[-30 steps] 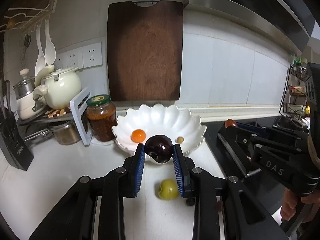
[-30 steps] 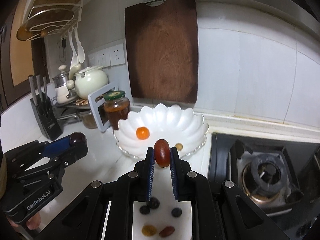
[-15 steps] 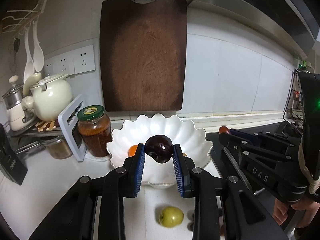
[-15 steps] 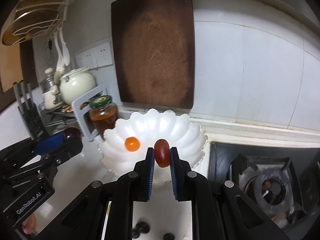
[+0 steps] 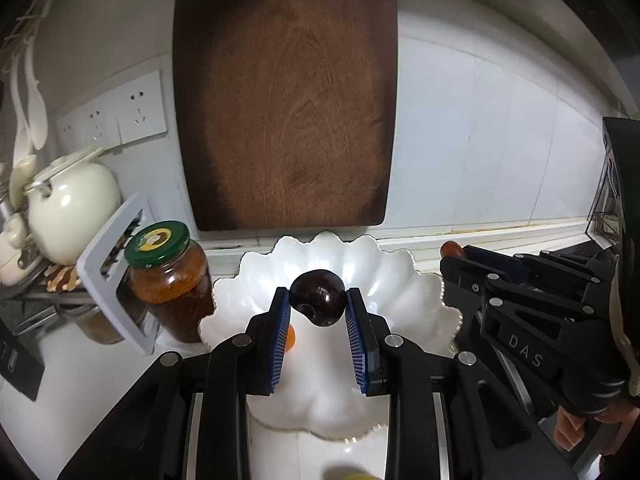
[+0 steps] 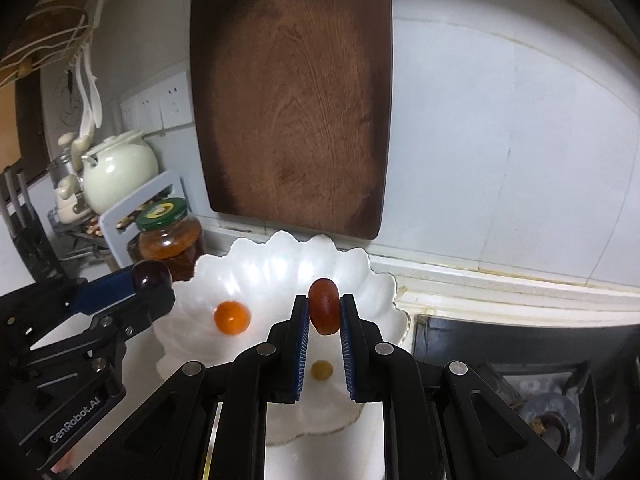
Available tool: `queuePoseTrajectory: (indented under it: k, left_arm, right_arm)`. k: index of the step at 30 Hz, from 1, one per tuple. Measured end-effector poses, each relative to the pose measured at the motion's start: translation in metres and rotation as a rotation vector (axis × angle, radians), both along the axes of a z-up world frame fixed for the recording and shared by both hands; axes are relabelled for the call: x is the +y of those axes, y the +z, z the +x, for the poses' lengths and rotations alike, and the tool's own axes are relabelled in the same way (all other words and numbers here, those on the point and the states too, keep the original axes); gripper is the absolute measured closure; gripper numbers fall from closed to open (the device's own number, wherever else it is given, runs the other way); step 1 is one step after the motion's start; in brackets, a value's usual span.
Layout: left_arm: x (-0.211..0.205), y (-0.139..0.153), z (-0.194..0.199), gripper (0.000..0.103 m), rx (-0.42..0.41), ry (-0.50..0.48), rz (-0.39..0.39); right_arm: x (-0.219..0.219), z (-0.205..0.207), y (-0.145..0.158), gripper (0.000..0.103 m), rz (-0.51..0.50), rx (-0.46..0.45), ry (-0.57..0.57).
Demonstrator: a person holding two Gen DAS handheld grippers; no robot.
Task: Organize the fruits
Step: 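Carry the cherry with the left tool while the right tool carries the date over the bowl, then open both tools to release the cherry and date into the bowl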
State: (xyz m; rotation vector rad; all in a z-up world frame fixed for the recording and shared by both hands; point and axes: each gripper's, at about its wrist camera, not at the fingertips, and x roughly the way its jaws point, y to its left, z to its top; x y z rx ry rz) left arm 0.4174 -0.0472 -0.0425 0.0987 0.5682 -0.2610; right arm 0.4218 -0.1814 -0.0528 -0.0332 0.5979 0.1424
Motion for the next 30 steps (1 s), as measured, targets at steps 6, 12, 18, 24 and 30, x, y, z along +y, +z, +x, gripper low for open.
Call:
queuePoseTrajectory:
  k: [6,12,18,24,30]
  left_arm:
    - [-0.006,-0.010,0.037,0.075,0.043,0.000,0.028]
    - [-0.009,-0.027,0.074,0.075,0.136,0.011,0.023]
    - [-0.017,-0.044,0.103,0.075,0.215,0.016,0.038]
    - [-0.025,-0.058,0.122,0.075,0.271,0.016,0.072]
    - [-0.031,-0.064,0.132,0.074,0.298,0.023,0.101]
  right_arm:
    - [-0.002,0.029,-0.011,0.086,0.002,0.064,0.010]
    - [0.003,0.055,-0.022,0.086,-0.033,0.117,0.019]
    - [0.004,0.074,-0.033,0.086,-0.046,0.163,0.025]
    - [0.005,0.090,-0.046,0.086,-0.046,0.213,0.025]
    - [0.004,0.101,-0.056,0.086,-0.048,0.247,0.026]
